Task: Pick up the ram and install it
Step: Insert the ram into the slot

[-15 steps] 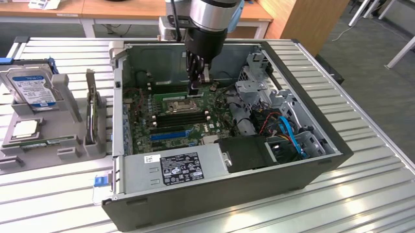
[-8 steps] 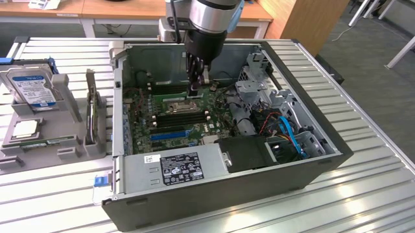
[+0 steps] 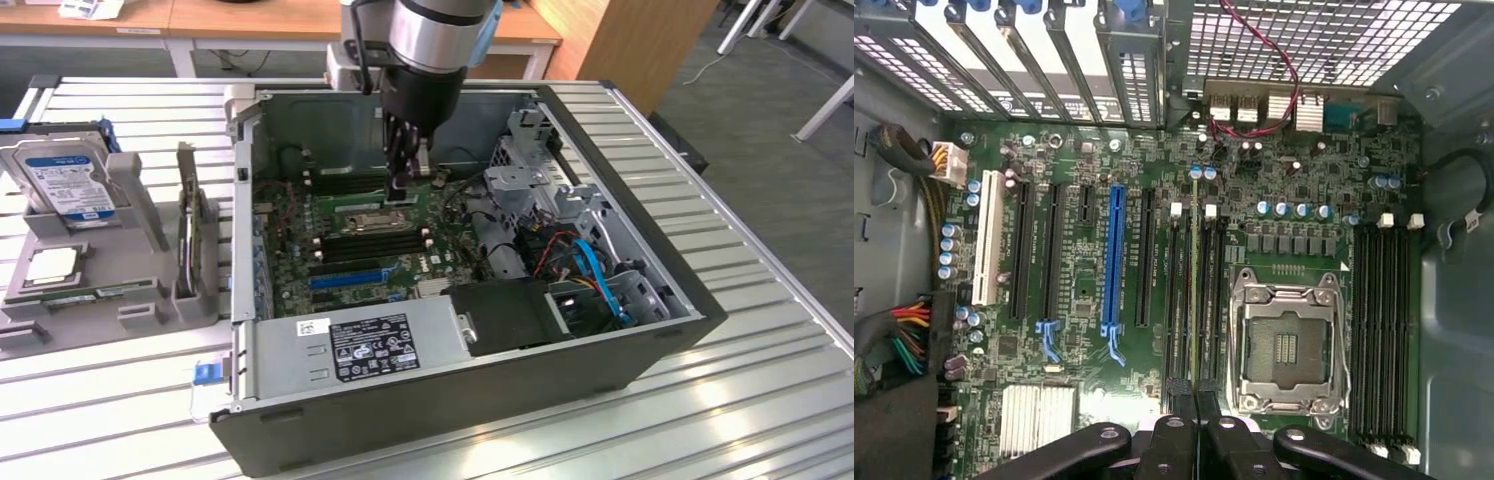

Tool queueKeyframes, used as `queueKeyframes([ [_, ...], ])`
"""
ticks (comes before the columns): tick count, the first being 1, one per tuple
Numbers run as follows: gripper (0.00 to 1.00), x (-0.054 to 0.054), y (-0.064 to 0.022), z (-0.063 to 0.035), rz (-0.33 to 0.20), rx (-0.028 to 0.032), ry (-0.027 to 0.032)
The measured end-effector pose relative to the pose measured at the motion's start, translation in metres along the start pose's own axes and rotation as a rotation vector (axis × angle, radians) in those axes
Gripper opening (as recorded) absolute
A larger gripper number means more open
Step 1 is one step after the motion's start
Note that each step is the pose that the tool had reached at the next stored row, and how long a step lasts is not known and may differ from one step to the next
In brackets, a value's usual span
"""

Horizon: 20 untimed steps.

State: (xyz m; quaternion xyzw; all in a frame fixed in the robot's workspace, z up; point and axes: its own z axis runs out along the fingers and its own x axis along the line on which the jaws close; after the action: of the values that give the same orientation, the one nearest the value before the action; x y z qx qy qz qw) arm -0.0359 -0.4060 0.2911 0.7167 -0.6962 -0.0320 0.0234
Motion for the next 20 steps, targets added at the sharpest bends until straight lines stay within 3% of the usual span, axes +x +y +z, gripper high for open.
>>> queueKeyframes([
  [20,0.11,0.000,-0.0016,0.0212,0.003,0.0001,-0.0002],
])
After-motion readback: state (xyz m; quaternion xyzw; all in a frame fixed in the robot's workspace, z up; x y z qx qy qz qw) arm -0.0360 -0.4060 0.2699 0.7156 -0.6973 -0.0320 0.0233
